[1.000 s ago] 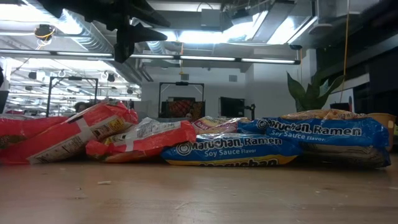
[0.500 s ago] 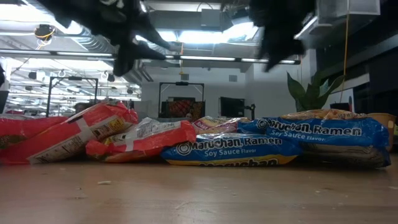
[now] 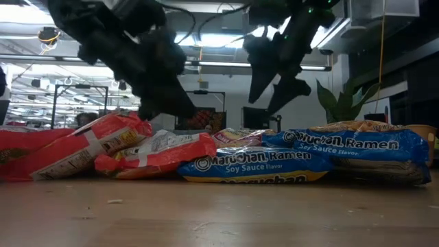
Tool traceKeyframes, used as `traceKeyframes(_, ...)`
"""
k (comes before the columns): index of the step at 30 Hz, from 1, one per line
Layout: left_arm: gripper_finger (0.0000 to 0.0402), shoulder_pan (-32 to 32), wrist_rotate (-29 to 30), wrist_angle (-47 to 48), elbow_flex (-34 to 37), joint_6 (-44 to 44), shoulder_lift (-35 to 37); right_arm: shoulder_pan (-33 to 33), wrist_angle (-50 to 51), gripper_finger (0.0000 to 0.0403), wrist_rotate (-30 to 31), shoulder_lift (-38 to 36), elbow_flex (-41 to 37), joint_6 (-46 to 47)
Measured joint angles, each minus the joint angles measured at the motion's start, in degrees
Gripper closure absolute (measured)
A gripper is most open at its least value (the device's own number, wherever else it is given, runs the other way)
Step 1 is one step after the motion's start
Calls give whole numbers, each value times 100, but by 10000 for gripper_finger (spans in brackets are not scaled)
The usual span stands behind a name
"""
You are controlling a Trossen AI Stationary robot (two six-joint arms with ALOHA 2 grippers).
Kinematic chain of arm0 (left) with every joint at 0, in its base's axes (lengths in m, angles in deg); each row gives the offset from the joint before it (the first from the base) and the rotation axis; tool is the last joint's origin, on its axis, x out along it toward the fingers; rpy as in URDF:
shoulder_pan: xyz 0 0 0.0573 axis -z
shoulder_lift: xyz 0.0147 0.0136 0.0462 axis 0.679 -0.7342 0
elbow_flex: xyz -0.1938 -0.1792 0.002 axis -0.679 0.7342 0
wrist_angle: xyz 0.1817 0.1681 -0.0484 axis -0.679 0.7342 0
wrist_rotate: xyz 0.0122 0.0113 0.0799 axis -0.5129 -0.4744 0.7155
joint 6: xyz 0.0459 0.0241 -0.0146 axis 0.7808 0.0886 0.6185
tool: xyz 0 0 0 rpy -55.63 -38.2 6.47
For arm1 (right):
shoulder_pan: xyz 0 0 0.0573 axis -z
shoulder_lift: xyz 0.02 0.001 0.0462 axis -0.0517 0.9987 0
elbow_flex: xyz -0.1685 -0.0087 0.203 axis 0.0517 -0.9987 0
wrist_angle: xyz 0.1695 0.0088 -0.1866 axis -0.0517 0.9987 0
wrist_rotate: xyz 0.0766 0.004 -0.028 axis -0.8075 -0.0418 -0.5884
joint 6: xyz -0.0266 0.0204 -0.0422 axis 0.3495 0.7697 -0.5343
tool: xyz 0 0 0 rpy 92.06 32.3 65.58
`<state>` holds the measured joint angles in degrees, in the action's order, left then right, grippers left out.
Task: Sort Maruchan noodles
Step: Put the red noodle pack into the blue bin
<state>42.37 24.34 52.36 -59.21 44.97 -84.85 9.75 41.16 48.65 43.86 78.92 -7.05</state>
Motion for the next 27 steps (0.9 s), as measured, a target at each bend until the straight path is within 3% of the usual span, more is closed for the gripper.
traceKeyframes(7,398,-302,221,-197,0,268,-580,15,22,120,40,143,0,286)
traceKeyframes(15,400,-696,80,-673,-9,292,-1213,42,-413,120,-107,139,-515,742)
traceKeyframes(27,400,-826,-52,-670,-15,440,-1321,31,-1920,120,-355,337,-1130,1194)
